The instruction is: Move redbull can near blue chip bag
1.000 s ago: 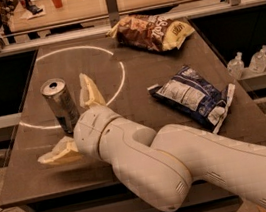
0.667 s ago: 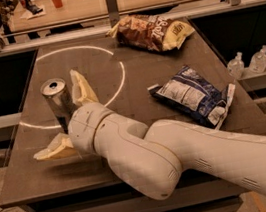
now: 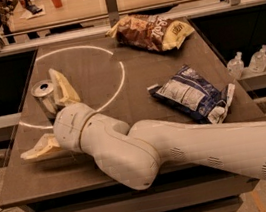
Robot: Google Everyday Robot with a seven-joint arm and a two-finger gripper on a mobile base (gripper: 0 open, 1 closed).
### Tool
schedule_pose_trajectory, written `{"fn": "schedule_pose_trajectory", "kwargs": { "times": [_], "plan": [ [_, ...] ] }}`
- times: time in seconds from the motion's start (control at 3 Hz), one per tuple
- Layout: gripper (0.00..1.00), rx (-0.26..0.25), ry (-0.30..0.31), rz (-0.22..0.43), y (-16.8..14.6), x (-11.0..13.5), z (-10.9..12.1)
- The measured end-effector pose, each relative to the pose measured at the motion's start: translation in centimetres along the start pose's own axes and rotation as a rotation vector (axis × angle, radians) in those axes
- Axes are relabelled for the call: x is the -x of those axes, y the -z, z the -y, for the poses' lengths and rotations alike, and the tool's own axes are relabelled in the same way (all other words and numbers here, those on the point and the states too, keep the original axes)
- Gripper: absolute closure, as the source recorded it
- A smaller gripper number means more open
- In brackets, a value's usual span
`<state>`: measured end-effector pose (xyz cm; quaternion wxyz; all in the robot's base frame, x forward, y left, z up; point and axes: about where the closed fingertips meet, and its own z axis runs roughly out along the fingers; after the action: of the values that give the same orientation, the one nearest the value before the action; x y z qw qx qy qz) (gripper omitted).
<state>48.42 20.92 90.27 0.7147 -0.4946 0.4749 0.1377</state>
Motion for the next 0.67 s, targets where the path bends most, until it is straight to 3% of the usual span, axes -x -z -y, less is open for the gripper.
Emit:
{"fn": "schedule_pose_trajectory", "kwargs": {
  "times": [0.33,0.67],
  "plan": [
    [0.00,-0.018,0.024,0.077,-1.3,1.0,-0.5],
    [0.00,-0.052,0.073,0.103,-1.5,3.4,1.2]
  ]
}}
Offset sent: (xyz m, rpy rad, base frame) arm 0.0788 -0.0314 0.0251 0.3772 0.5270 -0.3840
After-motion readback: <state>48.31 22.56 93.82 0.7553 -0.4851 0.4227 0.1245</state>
